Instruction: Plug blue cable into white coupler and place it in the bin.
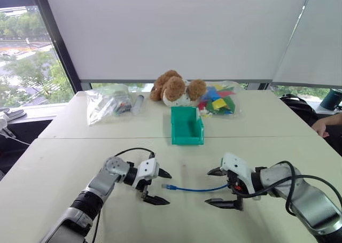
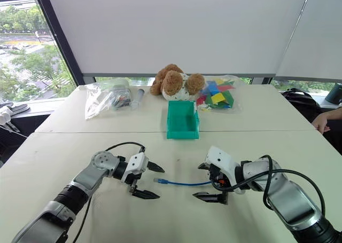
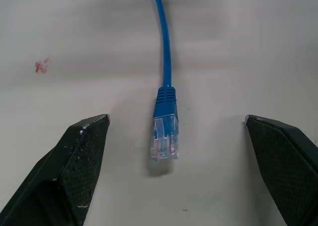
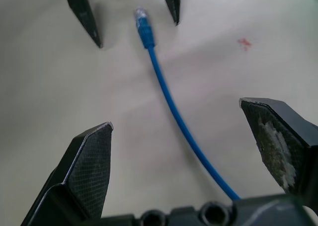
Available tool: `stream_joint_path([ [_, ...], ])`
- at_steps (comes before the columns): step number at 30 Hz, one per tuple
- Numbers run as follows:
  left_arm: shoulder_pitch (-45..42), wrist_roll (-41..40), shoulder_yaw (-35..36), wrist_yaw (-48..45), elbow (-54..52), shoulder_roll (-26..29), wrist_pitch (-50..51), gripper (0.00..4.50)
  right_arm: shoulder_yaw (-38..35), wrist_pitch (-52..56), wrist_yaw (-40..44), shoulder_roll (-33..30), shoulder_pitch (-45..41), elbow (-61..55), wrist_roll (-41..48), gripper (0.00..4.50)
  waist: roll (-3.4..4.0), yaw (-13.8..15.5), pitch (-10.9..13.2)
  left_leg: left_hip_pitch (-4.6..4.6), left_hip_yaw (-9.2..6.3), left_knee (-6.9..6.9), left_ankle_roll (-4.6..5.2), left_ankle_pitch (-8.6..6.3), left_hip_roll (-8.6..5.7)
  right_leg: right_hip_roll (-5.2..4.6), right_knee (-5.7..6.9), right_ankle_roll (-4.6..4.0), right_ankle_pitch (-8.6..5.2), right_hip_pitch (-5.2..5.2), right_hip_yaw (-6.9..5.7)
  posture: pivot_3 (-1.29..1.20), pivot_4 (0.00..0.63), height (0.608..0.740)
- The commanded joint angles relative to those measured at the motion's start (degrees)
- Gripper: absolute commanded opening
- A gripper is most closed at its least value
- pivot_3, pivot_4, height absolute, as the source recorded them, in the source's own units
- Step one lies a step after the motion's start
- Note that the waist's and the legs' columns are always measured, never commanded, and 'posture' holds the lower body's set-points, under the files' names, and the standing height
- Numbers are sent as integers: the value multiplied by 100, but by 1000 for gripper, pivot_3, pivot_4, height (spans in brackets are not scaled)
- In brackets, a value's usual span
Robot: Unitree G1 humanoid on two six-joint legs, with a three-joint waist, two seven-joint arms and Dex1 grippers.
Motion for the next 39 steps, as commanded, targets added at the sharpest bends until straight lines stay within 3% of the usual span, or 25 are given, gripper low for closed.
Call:
stream_joint_path([
  [1, -32, 234, -37, -3, 172, 39, -182, 4254, -200, 99, -172, -66, 35, -307, 146, 4488, 0, 0, 0, 0, 0, 0, 0, 0, 0, 0, 0, 0, 0, 0, 0, 0, 150, 740],
  [3, -23, 259, -46, -39, 201, 59, -147, 3642, -194, 127, -228, -78, 53, -349, 183, 4500, 0, 0, -1, 1, -1, 0, 0, 0, 0, 0, 0, 0, 0, 1, 0, 0, 150, 740],
  [10, 49, 259, -37, -171, 85, 161, 47, 80, -178, 180, -335, -137, 67, -466, 276, 4500, -1, -1, -2, 4, -3, 2, 1, 0, 0, 0, 1, -2, 0, 7, 0, 0, 150, 740],
  [16, -157, -75, 398, 231, -197, -4, 110, 14, -950, 1119, -639, 460, 334, -951, 1502, 4500, -2, 1, -2, 3, -9, 2, 2, 0, 4, 3, 1, -1, 0, 7, -3, 0, 150, 740],
  [24, -576, -351, 999, 1054, -458, -459, 336, 14, -2126, 2590, -1978, 1756, 537, -1124, 3085, 4500, -5, 6, -2, -3, -19, 7, 2, 0, -3, -2, 0, 2, 2, 11, -3, 0, 150, 740],
  [33, -532, -454, 1044, 1246, -938, -595, 569, 14, -2771, 3442, -4235, 4123, -693, 261, 3764, 4500, 0, -42, -4, 0, -19, -1, 3, -1, 1, 8, 13, 2, 2, 2, 0, 0, 150, 740],
  [39, -477, -423, 1026, 1292, -1024, -592, 603, 14, -3068, 3584, -4894, 4663, -1041, 715, 4143, 4500, 2, -6, -5, -5, -19, -1, 3, -1, -5, 5, 11, 2, 2, 1, 1, 0, 150, 740],
])
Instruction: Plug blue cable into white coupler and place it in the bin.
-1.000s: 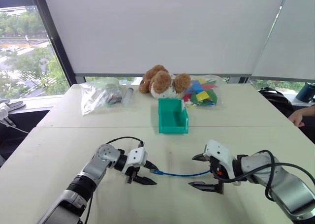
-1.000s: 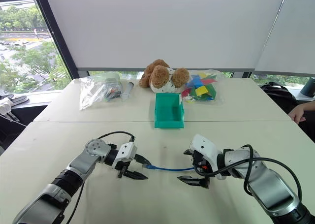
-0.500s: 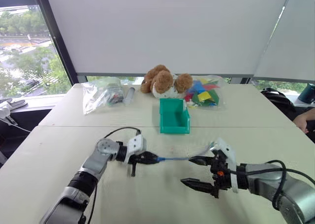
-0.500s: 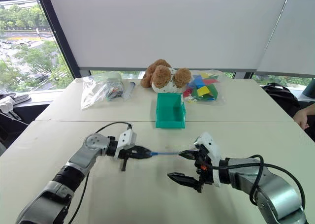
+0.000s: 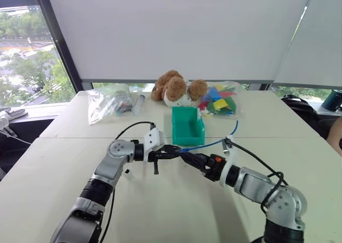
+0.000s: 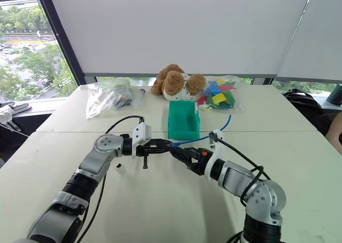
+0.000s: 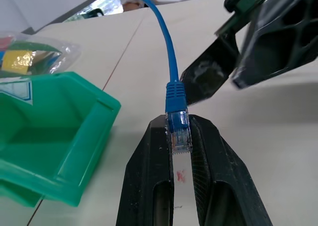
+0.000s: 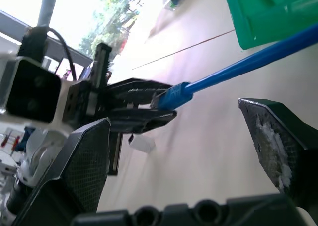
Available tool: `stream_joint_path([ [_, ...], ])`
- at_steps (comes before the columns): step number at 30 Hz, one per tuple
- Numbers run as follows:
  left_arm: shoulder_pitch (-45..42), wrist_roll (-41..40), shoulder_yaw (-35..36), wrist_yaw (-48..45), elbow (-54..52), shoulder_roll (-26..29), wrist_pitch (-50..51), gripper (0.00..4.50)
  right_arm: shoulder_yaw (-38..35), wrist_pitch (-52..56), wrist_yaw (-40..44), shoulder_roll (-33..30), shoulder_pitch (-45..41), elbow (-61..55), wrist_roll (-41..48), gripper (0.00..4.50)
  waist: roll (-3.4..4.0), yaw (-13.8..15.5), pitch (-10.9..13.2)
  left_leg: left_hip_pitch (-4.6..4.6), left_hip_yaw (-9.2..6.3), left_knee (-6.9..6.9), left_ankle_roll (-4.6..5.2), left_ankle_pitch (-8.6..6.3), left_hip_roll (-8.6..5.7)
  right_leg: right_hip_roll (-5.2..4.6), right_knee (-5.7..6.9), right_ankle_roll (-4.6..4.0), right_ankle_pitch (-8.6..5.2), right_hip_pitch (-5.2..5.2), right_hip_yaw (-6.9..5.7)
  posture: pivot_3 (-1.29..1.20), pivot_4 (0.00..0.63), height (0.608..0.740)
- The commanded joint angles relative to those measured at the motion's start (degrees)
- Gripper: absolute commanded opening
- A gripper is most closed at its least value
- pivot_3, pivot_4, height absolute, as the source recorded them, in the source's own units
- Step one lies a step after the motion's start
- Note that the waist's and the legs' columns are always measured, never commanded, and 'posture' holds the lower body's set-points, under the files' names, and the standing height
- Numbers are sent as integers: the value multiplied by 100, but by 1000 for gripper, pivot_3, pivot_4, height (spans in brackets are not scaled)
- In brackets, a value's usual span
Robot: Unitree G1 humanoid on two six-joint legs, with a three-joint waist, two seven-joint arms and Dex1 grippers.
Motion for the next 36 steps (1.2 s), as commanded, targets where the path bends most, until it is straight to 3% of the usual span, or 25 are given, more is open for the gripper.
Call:
stream_joint_path([
  [1, 9, -74, 58, 52, -252, 6, 22, 14, -207, 43, -282, 164, -173, 44, 402, 4500, 0, -6, 0, 0, 0, 0, 0, 0, 0, 0, 0, 0, 0, 0, 0, 0, 150, 740],
  [8, 131, -72, 28, 70, -425, 24, 84, 14, -149, -74, -655, 300, -335, 305, 697, 4500, 0, -63, 0, 0, 0, -4, 0, 0, 2, 3, 0, 0, 0, -3, 0, 0, 150, 740],
  [11, 186, -55, 13, 63, -491, 46, 104, 0, -108, -130, -723, 280, -369, 368, 784, 3687, 1, -83, 0, 1, 0, -6, 0, 0, 2, 4, 0, 0, 0, -3, 0, 0, 150, 740],
  [18, 216, -28, 0, 112, -555, 49, 122, 0, 28, -232, -807, 221, -359, 405, 959, 182, 1, -140, 0, 0, -1, -8, 0, 0, 2, 4, 0, 0, 0, -5, 1, 0, 150, 740],
  [27, 218, -54, 45, 236, -649, 78, 305, 0, 172, -258, -955, 169, -359, 347, 1132, 71, 1, -140, 0, 0, 0, -11, 0, 0, 3, 5, 0, 0, 0, -6, 2, 0, 150, 740],
  [33, 367, -204, 258, 187, -1105, 522, 877, 2609, 155, -351, -1044, -16, -562, 355, 1256, 0, 3, -161, 1, 0, 1, -15, 0, 0, 5, 6, 1, 0, 0, -12, 4, 0, 150, 740],
  [36, 542, -365, 451, 226, -1509, 893, 1284, 4225, 206, -429, -988, -235, -714, 395, 1263, 0, 3, -160, 1, -1, 1, -18, 0, 0, 5, 7, 1, 0, 0, -15, 5, 0, 150, 740],
])
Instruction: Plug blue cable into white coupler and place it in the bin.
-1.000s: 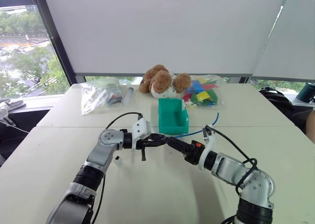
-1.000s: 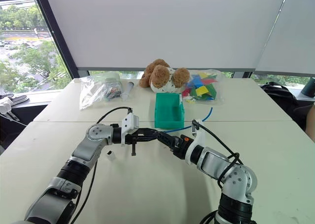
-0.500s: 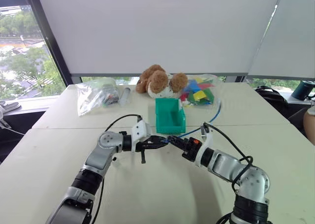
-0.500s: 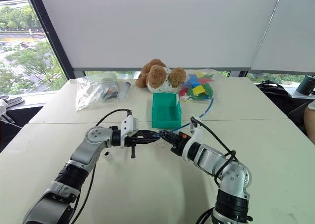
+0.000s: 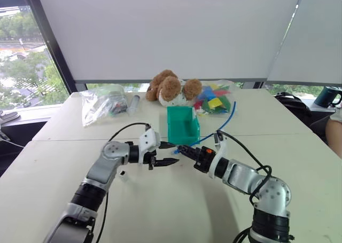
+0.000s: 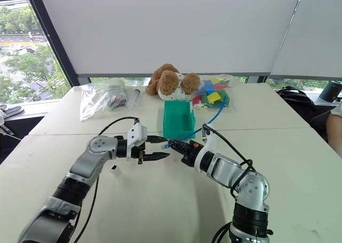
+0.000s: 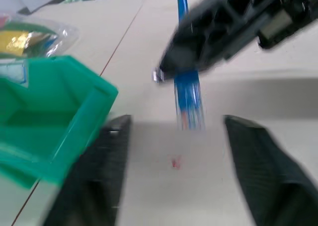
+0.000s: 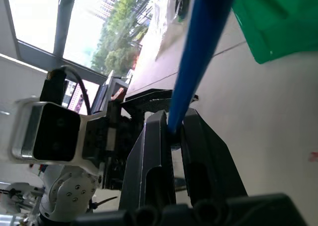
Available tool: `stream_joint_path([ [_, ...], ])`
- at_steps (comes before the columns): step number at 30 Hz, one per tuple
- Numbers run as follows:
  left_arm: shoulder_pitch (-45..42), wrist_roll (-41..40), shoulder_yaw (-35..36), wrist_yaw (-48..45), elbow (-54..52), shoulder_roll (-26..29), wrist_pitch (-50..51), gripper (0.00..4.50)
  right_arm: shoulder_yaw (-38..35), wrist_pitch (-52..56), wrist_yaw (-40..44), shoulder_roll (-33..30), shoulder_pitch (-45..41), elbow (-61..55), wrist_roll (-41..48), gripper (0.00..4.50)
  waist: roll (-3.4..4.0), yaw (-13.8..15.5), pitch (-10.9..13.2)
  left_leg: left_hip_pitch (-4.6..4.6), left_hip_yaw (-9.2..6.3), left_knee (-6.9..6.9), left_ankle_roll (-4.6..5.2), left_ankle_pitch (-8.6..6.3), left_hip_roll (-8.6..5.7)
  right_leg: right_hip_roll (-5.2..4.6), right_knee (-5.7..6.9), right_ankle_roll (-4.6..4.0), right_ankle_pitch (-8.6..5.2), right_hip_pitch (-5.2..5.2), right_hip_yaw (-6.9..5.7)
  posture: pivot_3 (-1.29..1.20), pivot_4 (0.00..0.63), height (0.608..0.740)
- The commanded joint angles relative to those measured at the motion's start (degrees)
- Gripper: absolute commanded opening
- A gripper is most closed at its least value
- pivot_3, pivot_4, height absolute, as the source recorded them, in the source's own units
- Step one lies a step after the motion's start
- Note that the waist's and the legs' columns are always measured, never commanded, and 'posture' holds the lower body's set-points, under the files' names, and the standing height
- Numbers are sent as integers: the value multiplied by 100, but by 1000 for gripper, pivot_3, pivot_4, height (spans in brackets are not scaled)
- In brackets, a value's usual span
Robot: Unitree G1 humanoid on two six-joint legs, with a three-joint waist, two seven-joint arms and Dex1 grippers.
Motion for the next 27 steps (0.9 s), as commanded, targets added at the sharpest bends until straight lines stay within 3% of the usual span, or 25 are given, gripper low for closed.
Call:
stream_joint_path([
  [1, 153, -269, 366, 38, -588, 356, 393, 4428, 60, -188, 79, -218, -206, -110, 131, 0, 0, 0, 0, 0, 0, 0, 0, 0, 0, 0, 0, 0, 0, 0, 0, 0, 150, 740],
  [5, 910, -626, 1290, 305, -1459, 1233, 1123, 4428, 1671, -786, 1479, -1841, -275, -603, -1071, 0, 12, -29, 8, -4, 7, -2, 1, 0, 0, -1, -2, -1, 0, -8, 7, 0, 150, 740],
  [7, 1280, -714, 1507, 380, -1648, 1447, 1236, 4428, 2142, -1239, 1993, -2218, -334, -557, -1429, 0, 11, -24, 8, -6, 12, -7, 3, -2, 1, -1, -4, -1, -2, -16, 10, 0, 150, 740],
  [15, 2242, -658, 1726, 602, -1488, 1564, 1024, 4428, 2684, -2159, 2941, -2316, -928, 196, -2210, 0, 5, 55, 9, -6, 14, -5, 3, -2, 2, -4, -5, -2, -2, -14, 9, 0, 150, 740],
  [27, 2936, -287, 1394, 1256, -1056, 995, 480, 4428, 2615, -2207, 3070, -2151, -844, 78, -2420, 0, 6, 22, 8, -7, 16, -9, 2, -2, 0, -39, -6, -4, 0, -20, 12, 0, 150, 740],
])
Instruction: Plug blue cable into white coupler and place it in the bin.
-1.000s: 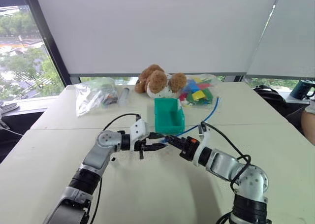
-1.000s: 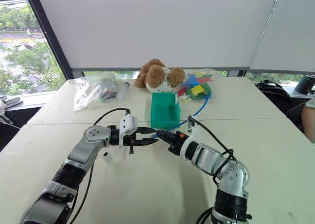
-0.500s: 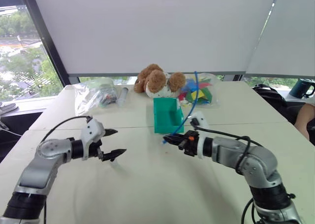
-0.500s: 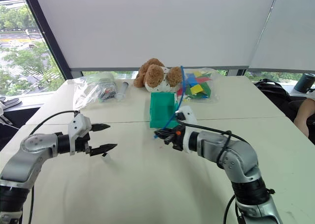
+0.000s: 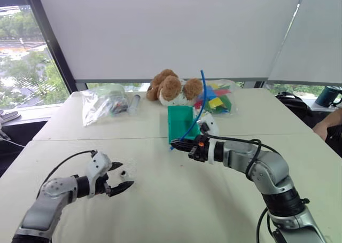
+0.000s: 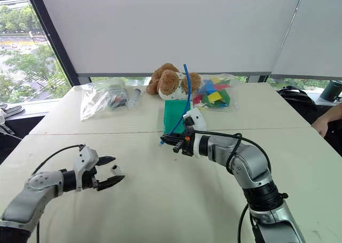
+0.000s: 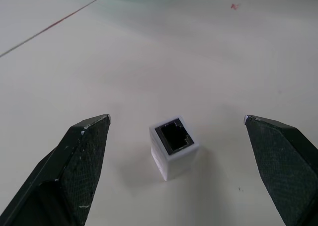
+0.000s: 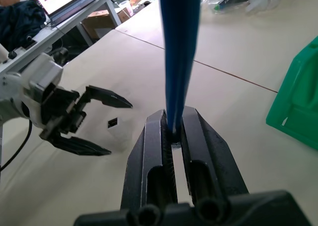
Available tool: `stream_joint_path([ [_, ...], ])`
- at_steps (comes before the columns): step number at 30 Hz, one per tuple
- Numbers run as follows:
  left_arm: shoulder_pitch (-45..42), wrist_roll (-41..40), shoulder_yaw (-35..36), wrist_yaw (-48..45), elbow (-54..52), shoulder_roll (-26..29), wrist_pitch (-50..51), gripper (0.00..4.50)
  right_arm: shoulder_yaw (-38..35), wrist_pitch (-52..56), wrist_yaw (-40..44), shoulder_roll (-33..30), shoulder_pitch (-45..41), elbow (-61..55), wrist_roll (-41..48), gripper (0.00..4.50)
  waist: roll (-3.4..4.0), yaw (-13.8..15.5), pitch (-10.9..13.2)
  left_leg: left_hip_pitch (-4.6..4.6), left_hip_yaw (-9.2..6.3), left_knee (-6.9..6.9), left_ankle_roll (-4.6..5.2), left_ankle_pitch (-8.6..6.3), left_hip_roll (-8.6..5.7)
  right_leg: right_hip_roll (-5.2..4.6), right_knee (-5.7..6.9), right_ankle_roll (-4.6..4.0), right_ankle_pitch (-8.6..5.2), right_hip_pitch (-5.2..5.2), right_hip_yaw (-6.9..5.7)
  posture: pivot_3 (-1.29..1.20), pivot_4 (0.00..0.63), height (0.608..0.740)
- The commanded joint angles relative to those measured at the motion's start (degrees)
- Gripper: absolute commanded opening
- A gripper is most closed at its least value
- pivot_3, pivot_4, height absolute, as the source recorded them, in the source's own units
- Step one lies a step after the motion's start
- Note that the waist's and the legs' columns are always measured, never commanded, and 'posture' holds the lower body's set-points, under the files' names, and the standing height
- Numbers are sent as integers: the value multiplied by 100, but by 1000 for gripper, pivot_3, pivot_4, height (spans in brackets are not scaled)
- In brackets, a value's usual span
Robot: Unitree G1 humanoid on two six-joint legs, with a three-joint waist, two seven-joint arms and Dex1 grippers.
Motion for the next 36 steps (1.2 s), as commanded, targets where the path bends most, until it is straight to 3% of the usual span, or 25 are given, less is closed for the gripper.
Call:
stream_joint_path([
  [1, 27, 162, -19, 250, 292, -157, -340, 4428, -127, -68, -18, 68, -1, -255, -8, 0, 0, 0, 0, 0, 0, 0, 0, 0, -1, -2, 0, 0, 0, 0, 1, 0, 150, 740],
  [3, 8, 195, -27, 352, 458, -275, -445, 4428, -146, -62, -49, 84, 24, -284, -10, 0, 0, 13, -1, 0, 0, 0, 0, 0, -1, -4, 0, -2, 1, -1, 0, 0, 150, 740],
  [6, 11, 215, -78, 380, 646, -359, -608, 3589, -167, -53, -85, 102, 49, -319, -19, 0, 1, 9, -2, 0, 0, 0, -1, 0, -2, -12, -1, -12, 1, -1, 0, 0, 150, 740],
  [12, -314, 60, -221, 257, 959, -608, -727, 553, -197, -16, -121, 68, 80, -400, -36, 0, 4, 20, -4, 0, 0, -1, -2, -1, -4, -22, -2, -24, -5, -1, 0, 0, 150, 740],
  [13, -406, 46, -289, 154, 993, -627, -725, 312, -203, -5, -123, 45, 80, -414, -43, 0, 4, 23, -4, 0, 0, -1, -2, -1, -6, -26, -2, -24, -5, -1, 0, 0, 150, 740],
  [20, -1380, 13, -1275, -1406, 1151, -696, -749, 366, 386, -357, 811, -982, 79, -638, -578, 0, 2, 16, -4, -23, 2, 2, -3, -1, -34, -53, -16, -26, -6, -12, -3, 0, 150, 740],
  [24, -2254, 385, -1942, -2248, 2003, -944, -1383, 366, 891, -966, 1609, -1480, -3, -606, -1047, 0, 2, 9, -4, -40, 6, 5, -1, 0, -38, -46, -16, -11, 3, -25, -12, 0, 150, 740],
  [29, -3159, 905, -2372, -2550, 3518, -1540, -2402, 366, 1257, -1384, 2110, -1678, -50, -514, -1519, 0, -1, 2, -3, -45, 7, 20, 2, 0, -33, -3, -12, 6, 11, -23, -16, 0, 150, 740],
  [36, -3482, 1411, -2516, -2375, 4758, -1951, -3457, 366, 1448, -1450, 2252, -1438, -77, -417, -1857, 0, -5, 47, -4, -42, 2, 29, 4, 0, -22, 10, -5, 9, 12, -20, -16, 0, 150, 740],
])
